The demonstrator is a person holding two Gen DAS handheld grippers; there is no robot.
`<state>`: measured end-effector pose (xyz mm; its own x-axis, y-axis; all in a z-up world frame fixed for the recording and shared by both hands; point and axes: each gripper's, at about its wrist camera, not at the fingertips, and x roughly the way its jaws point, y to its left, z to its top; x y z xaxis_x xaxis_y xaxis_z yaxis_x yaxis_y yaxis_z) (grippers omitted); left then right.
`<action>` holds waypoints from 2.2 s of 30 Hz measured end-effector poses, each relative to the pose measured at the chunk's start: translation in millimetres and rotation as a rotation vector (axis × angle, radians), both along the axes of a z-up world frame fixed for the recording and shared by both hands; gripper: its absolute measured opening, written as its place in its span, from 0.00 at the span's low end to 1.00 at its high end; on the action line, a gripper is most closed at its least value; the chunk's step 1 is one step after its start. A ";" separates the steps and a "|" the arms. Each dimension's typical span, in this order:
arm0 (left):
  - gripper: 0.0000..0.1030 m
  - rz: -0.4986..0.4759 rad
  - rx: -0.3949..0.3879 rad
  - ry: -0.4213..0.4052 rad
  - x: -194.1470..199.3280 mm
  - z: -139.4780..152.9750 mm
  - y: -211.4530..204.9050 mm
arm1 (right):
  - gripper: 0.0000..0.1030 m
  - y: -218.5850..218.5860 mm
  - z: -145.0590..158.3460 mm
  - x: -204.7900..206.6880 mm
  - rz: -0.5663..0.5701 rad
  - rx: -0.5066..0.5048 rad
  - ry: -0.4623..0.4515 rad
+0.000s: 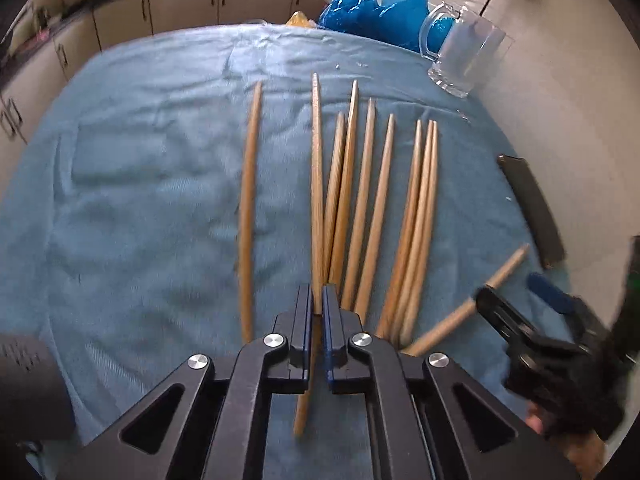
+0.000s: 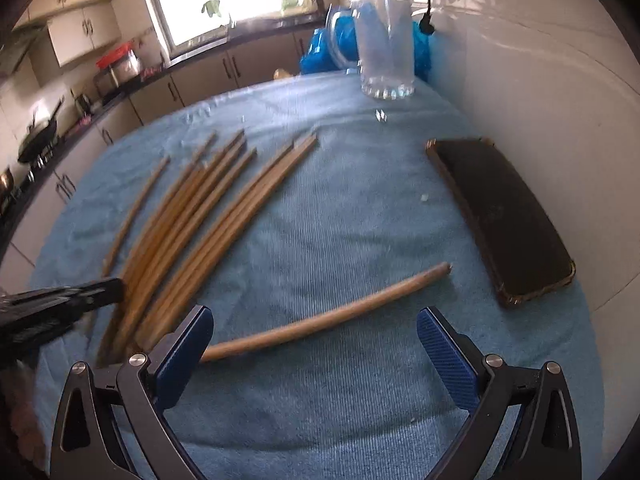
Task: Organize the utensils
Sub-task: 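Lower the left tool onto a wooden chopstick and close it, then lift the chopstick with the left tool while the right tool grasps another chopstick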
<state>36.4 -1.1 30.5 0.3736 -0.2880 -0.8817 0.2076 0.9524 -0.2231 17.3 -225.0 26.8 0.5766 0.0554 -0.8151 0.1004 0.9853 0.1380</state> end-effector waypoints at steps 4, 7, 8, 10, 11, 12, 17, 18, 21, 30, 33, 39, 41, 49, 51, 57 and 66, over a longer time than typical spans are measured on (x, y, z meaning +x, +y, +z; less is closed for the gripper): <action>0.04 0.038 -0.036 0.054 -27.4 -3.8 22.6 | 1.00 1.3 -6.1 -6.1 0.023 -0.075 0.016; 0.04 0.057 -0.061 0.070 -50.1 -5.4 42.2 | 1.00 -1.7 -8.6 -9.1 0.032 -0.139 0.044; 0.04 0.055 -0.067 0.072 -58.4 -4.5 47.0 | 1.00 -4.9 -9.5 -9.7 0.036 -0.135 0.055; 0.04 0.046 -0.081 0.084 -71.9 -3.7 52.5 | 1.00 -12.0 -8.6 -13.0 0.033 -0.136 0.072; 0.05 0.034 -0.084 0.092 -78.7 -4.0 52.3 | 1.00 -16.4 -8.0 -14.9 0.029 -0.139 0.086; 0.05 0.021 -0.084 0.100 -86.5 -3.8 52.0 | 1.00 -20.6 -7.3 -17.0 0.026 -0.143 0.099; 0.05 -0.051 -0.082 0.100 -115.6 6.5 51.0 | 1.00 -31.4 -3.8 -26.8 0.000 -0.169 0.136; 0.05 -0.070 -0.075 0.078 -120.8 10.8 50.7 | 1.00 -30.5 -0.9 -28.8 0.002 -0.164 0.125; 0.05 -0.139 -0.075 0.047 -134.3 19.8 44.5 | 1.00 -20.6 6.1 -30.4 0.036 -0.138 0.091; 0.13 -0.249 0.045 0.084 -173.3 11.2 47.6 | 1.00 -12.0 7.9 -30.6 0.032 -0.020 0.092; 0.24 -0.235 0.041 0.047 -173.6 19.1 52.2 | 0.93 -13.8 14.3 -26.0 0.010 -0.047 0.073; 0.36 -0.243 0.016 -0.047 -147.9 27.9 24.3 | 0.92 19.3 36.2 -12.4 0.245 -0.191 -0.106; 0.36 -0.246 0.046 -0.057 -138.0 20.5 9.0 | 0.91 28.5 27.0 2.6 0.337 -0.207 -0.091; 0.06 -0.180 0.085 0.011 -124.3 -3.4 11.5 | 0.84 13.4 2.9 15.0 0.297 -0.048 0.207; 0.06 -0.182 0.078 0.019 -131.1 -3.3 21.9 | 0.84 15.9 4.7 1.1 0.321 -0.035 0.248; 0.06 -0.220 0.053 0.063 -162.4 -2.0 43.3 | 0.86 39.8 6.9 -54.9 0.443 -0.098 0.320; 0.11 -0.224 0.030 0.035 -147.1 15.7 40.8 | 0.72 105.3 14.0 -88.8 0.698 -0.350 0.176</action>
<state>-110.8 39.7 46.2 0.2724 -0.3341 -0.9023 0.4075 0.8896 -0.2064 -71.5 -119.7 40.8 0.3641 0.0801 -0.9279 -0.5635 0.8122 -0.1510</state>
